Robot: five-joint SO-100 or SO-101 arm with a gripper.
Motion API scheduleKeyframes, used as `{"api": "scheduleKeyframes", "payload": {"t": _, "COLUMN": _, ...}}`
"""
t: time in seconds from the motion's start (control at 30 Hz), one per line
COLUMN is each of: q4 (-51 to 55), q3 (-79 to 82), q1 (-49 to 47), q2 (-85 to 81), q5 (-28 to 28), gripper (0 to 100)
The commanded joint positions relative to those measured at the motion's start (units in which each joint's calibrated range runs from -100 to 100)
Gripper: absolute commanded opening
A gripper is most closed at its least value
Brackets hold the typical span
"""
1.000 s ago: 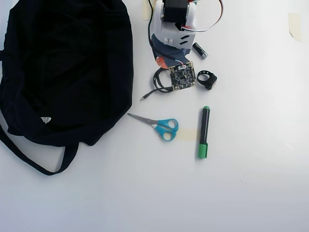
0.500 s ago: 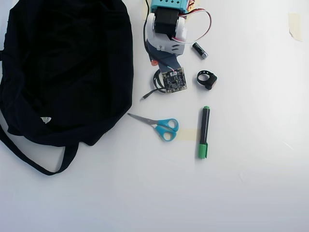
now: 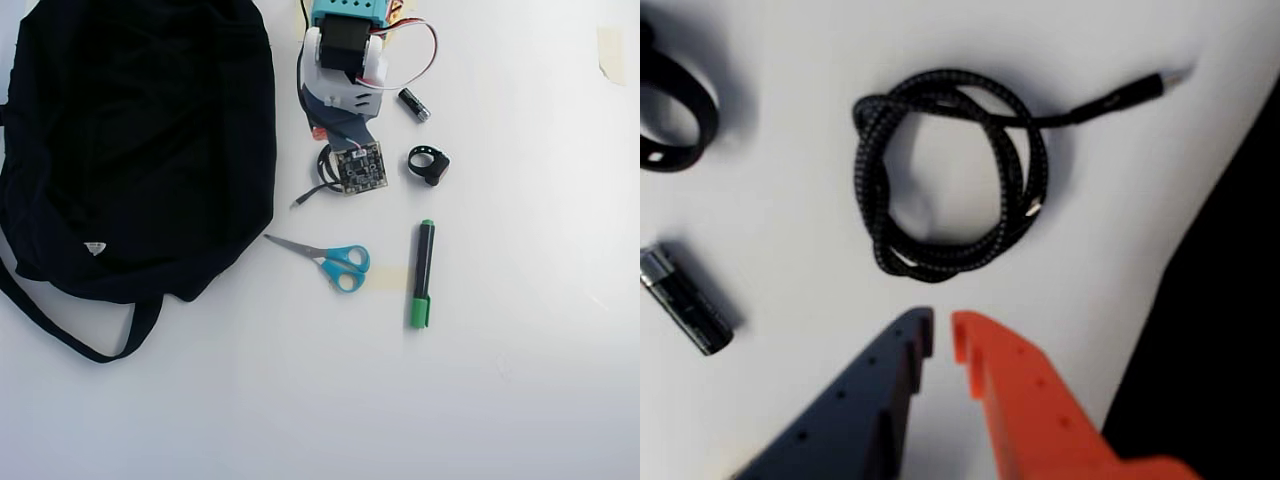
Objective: Put the cable into the black bag
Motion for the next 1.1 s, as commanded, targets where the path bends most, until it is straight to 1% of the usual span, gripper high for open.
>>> {"api": "scheduleKeyframes", "payload": {"t": 0.0, "q4": -0.63, "q3": -0.17, "q1": -1.09, "q2": -1.7, "q5": 0.25, "gripper": 3}}
{"api": "scheduleKeyframes", "payload": {"t": 0.3, "q4": -0.63, "q3": -0.17, "q1": -2.21, "q2": -1.78, "q5": 0.1, "gripper": 3}}
{"api": "scheduleKeyframes", "payload": {"t": 0.37, "q4": -0.63, "q3": -0.17, "q1": -2.29, "q2": -1.78, "q5": -0.01, "gripper": 8}}
{"api": "scheduleKeyframes", "payload": {"t": 0.6, "q4": -0.55, "q3": 0.1, "q1": -2.29, "q2": -1.78, "q5": -0.01, "gripper": 28}}
{"api": "scheduleKeyframes", "payload": {"t": 0.77, "q4": -0.55, "q3": 0.64, "q1": -2.29, "q2": -1.78, "q5": -0.06, "gripper": 39}}
{"api": "scheduleKeyframes", "payload": {"t": 0.87, "q4": -0.55, "q3": 0.73, "q1": -2.36, "q2": -1.78, "q5": -0.17, "gripper": 42}}
{"api": "scheduleKeyframes", "payload": {"t": 1.07, "q4": -0.55, "q3": 0.73, "q1": -2.36, "q2": -1.78, "q5": 0.15, "gripper": 43}}
